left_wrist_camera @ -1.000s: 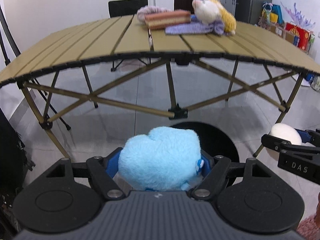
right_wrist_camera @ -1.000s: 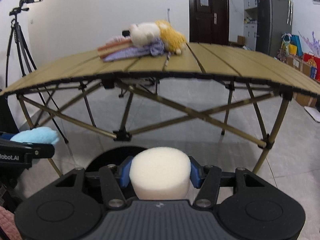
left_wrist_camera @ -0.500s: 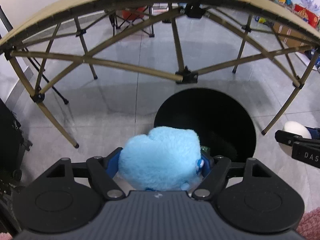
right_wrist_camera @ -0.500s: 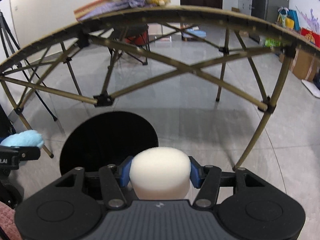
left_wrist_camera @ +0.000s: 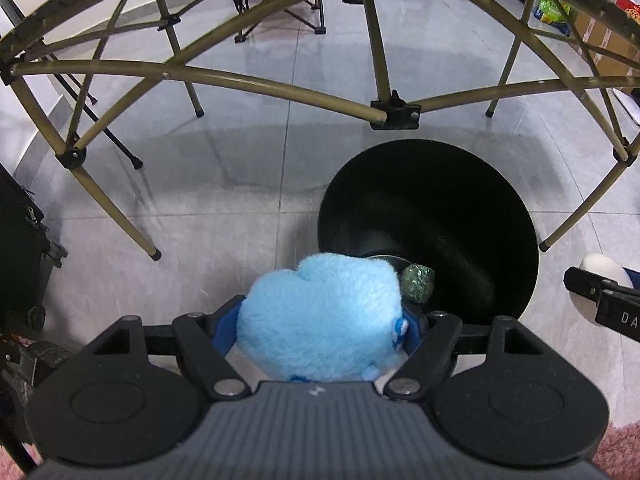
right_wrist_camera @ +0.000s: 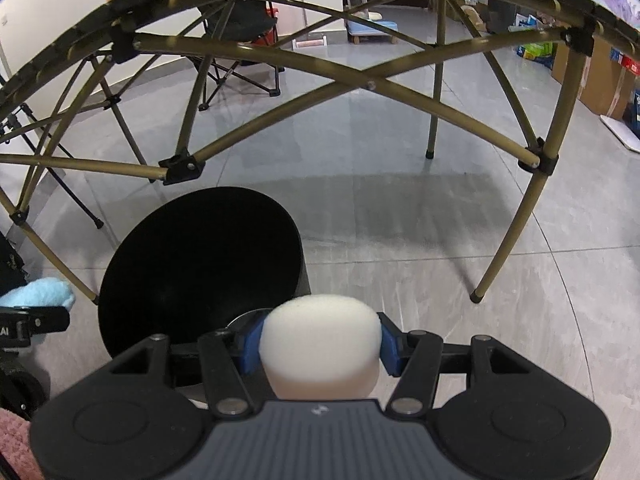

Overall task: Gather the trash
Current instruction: 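Lower the left tool into the bin and open it to drop the blue plush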

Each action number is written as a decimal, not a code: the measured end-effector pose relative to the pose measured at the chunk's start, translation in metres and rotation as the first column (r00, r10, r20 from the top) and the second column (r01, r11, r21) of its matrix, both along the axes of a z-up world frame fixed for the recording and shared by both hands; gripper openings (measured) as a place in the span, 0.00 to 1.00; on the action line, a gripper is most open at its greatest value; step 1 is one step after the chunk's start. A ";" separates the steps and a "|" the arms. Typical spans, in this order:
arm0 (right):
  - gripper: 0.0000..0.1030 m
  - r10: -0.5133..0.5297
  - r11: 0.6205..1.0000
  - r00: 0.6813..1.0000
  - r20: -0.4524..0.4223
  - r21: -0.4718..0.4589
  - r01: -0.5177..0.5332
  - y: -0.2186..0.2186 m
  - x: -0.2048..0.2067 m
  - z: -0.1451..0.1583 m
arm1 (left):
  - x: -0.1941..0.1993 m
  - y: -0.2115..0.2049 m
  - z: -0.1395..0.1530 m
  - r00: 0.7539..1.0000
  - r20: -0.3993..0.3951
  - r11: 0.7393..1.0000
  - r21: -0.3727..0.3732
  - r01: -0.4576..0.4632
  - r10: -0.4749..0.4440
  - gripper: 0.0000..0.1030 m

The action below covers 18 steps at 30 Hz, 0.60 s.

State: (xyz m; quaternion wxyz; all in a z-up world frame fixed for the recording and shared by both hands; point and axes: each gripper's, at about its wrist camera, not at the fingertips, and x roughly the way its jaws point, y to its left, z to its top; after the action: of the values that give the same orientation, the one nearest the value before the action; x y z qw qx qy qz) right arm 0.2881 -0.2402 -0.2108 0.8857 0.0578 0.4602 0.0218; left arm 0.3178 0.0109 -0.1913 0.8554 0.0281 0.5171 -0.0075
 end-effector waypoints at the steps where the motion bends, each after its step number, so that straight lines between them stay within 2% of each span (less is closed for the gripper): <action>1: 0.54 -0.002 1.000 1.000 -0.003 0.001 0.002 -0.001 0.000 -0.001 | 0.001 -0.002 0.000 1.000 -0.003 1.000 0.001 0.002 -0.002 0.74; 18: 0.54 -0.091 0.996 0.994 -0.062 0.004 0.091 -0.036 0.000 -0.022 | 0.022 -0.052 -0.009 0.998 -0.054 1.000 0.003 0.024 -0.024 0.74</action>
State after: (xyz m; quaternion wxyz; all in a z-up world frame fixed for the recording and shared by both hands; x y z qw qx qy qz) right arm 0.2882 -0.2760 -0.2331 0.8709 0.0824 0.4842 -0.0188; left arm 0.3398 -0.0414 -0.1999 0.8409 0.0357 0.5397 -0.0177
